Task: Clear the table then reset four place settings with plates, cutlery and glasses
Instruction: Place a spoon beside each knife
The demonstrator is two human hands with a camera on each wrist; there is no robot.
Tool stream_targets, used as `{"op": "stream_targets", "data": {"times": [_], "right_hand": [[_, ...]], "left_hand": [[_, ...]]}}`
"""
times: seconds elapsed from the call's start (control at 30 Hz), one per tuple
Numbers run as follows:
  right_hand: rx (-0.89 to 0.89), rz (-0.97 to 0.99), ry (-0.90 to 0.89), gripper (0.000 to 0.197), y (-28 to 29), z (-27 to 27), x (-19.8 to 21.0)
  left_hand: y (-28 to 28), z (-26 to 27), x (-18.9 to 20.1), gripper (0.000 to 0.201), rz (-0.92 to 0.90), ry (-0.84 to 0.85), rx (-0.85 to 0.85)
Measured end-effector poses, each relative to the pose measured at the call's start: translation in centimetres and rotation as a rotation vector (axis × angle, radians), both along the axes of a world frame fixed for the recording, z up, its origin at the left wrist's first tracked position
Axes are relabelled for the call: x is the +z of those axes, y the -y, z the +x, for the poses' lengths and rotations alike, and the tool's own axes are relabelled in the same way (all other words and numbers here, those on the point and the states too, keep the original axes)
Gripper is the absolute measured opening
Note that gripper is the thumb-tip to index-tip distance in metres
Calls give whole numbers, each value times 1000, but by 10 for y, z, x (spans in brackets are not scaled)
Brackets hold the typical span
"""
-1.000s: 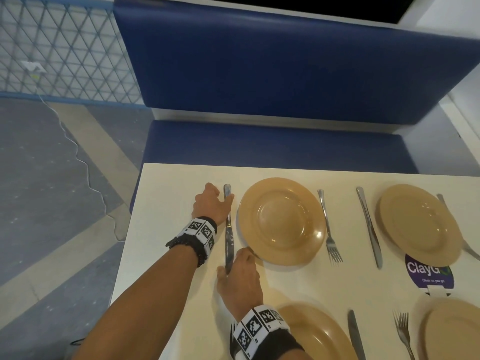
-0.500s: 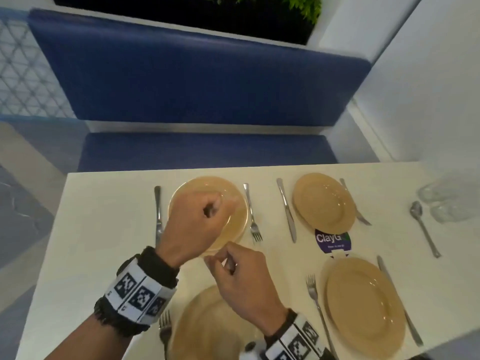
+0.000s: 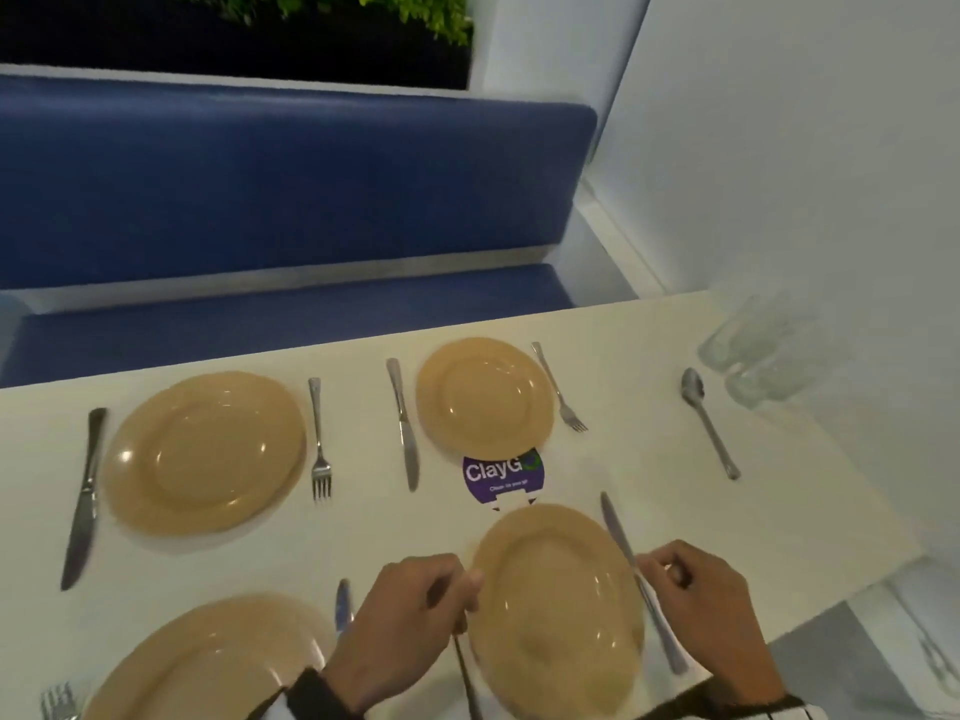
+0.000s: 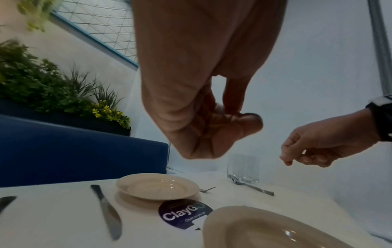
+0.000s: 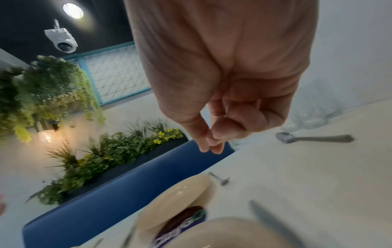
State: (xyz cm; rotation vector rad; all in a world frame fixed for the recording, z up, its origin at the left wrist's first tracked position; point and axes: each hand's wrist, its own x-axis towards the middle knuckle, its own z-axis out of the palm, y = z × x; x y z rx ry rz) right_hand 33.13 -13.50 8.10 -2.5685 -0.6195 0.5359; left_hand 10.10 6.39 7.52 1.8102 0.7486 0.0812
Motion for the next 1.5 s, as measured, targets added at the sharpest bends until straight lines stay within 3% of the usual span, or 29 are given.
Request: {"op": "stream_targets", "data": {"times": [0.2,0.33,0.43,0.57,0.8,1.0,1.17,1.23,1.33,1.5], "right_hand": [[-68,-37,81,22,35,165,-42],[-117,-117,56,20,13,260,-80],[-126,-172,68,24,-15,296,-90],[-78,-237,102,47,-42,316,-105],[-53,-273,184,27,-47,308,-126],[114,-268,69,28,-29,297,-106],[378,91,-20,17,2,209,-34],[504,231,-67,13,13,164,-3],[612,350,-114,9,20,112,20],[537,387,-264,6,25,76,15]], "left_hand": [[57,86,-5,30,27,-45,75],[102,110,1,25,-36,-85,47],[120,110,5,23,-18,-116,74],[133,96,14,20,47,-183,143],[144,67,11,18,10,-227,370],[149,91,2,21,-92,-195,342],[146,150,5,19,-133,17,325],[148,175,10,16,-262,84,372],[152,197,18,27,-529,223,476],[156,182,16,30,-760,299,617]]}}
